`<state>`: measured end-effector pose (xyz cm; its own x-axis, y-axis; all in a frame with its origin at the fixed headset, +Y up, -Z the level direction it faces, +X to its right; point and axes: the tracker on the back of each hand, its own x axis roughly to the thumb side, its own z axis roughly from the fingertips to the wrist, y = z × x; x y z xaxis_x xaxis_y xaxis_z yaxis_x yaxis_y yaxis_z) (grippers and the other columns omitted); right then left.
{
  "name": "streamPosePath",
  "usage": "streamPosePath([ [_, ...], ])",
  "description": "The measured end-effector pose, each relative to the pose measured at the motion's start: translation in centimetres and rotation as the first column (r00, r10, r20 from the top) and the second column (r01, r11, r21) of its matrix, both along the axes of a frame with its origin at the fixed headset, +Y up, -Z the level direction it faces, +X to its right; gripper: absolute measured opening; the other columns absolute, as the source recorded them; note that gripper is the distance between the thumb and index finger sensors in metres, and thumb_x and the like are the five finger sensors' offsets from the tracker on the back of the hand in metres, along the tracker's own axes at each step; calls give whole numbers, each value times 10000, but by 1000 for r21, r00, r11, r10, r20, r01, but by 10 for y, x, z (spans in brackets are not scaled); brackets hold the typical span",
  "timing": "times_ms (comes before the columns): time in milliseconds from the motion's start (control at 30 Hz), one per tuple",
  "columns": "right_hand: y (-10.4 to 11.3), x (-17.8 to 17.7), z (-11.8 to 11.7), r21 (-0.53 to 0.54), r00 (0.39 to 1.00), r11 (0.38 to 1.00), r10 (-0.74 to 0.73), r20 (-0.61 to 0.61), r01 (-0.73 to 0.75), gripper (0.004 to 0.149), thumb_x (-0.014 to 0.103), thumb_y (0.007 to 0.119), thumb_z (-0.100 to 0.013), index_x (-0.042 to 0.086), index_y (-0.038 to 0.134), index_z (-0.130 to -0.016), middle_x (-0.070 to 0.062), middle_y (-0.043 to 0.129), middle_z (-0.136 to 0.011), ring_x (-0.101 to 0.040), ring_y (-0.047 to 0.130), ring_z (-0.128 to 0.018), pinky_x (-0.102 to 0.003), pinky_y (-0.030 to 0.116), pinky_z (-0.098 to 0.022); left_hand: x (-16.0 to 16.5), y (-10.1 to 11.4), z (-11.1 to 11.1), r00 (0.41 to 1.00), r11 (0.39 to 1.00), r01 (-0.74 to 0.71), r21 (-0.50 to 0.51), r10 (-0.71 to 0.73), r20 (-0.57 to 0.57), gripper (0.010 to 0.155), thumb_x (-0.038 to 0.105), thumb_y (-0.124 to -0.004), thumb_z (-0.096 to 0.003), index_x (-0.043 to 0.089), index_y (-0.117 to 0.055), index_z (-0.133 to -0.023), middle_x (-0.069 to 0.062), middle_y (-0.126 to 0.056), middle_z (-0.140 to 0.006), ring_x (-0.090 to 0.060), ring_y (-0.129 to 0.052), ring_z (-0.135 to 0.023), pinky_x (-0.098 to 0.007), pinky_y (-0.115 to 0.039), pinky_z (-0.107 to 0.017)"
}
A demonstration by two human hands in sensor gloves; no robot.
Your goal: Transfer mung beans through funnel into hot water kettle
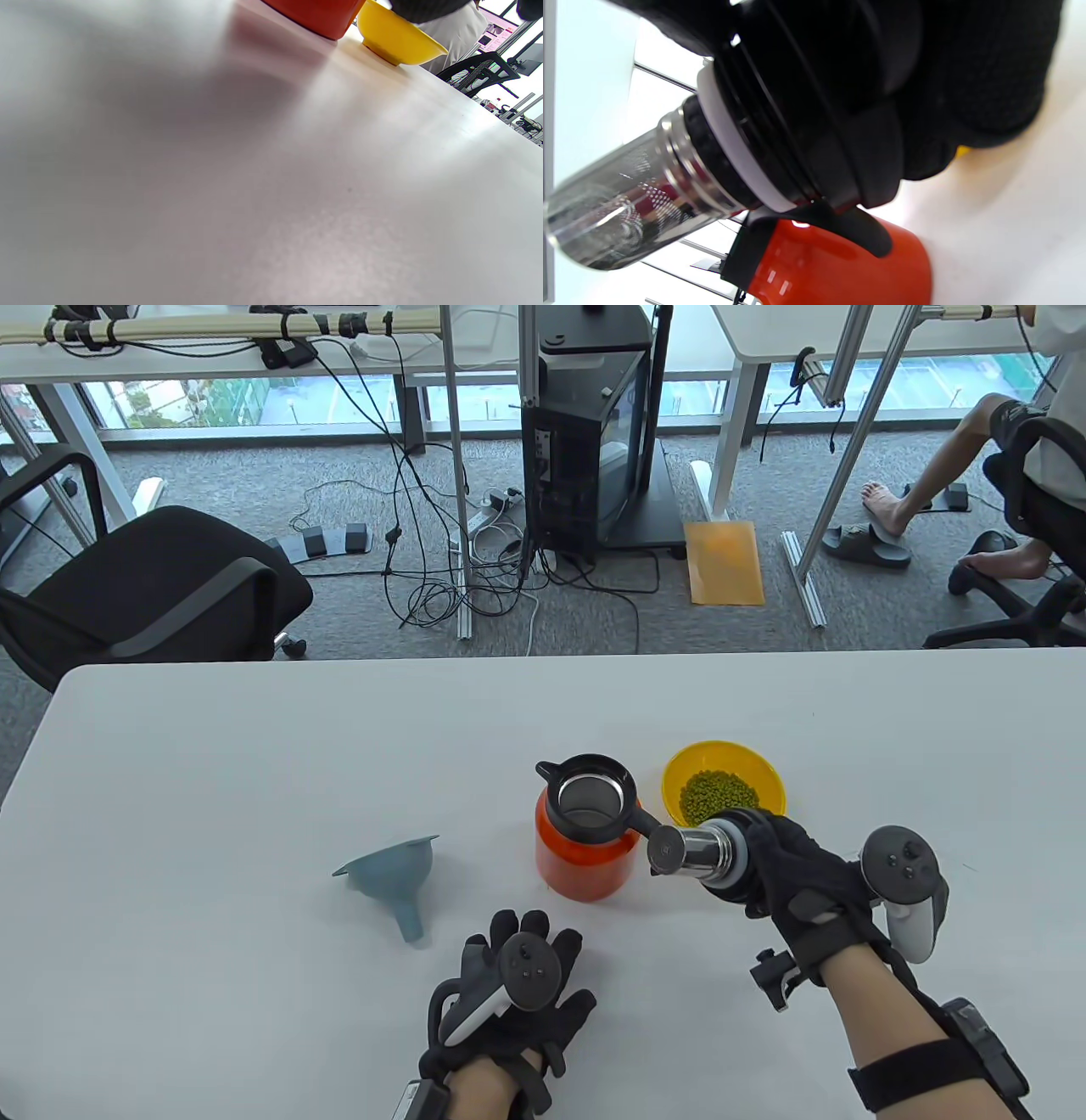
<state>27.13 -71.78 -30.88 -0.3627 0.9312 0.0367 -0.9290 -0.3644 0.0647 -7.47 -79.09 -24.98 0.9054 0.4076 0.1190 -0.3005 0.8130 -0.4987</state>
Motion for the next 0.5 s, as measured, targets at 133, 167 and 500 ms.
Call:
streamPosePath([
  [133, -21, 2, 9, -51, 1000, 998, 29, 6, -28, 711, 421, 674, -533, -112, 564, -992, -298, 808, -787, -458, 1044, -464, -455, 897, -207, 0, 0, 0, 1000, 1000, 0, 1, 0, 2, 784, 643, -607, -454, 404, -251, -1111, 39, -34, -1171, -300, 83, -1030, -578, -13, -700],
  [167, -27, 2, 11, -67, 999, 997, 35, 11, -34, 706, 410, 671, -533, -114, 561, -994, -291, 819, -781, -446, 1052, -448, -450, 898, -196, 1, 0, 1, 1000, 1000, 0, 1, 0, 2, 784, 643, -606, -454, 402, -251, -1111, 38, -34, -1171, -300, 83, -1030, -578, -14, -700],
  [500, -51, -16, 16, -106, 973, 968, 225, -54, -229, 655, 363, 660, -533, -81, 591, -1009, -288, 827, -782, -412, 1050, -390, -455, 874, -169, 0, -1, 1, 1000, 1000, -7, -2, 7, 3, 783, 643, -606, -454, 403, -252, -1110, 37, -34, -1170, -302, 78, -1031, -579, -12, -699],
])
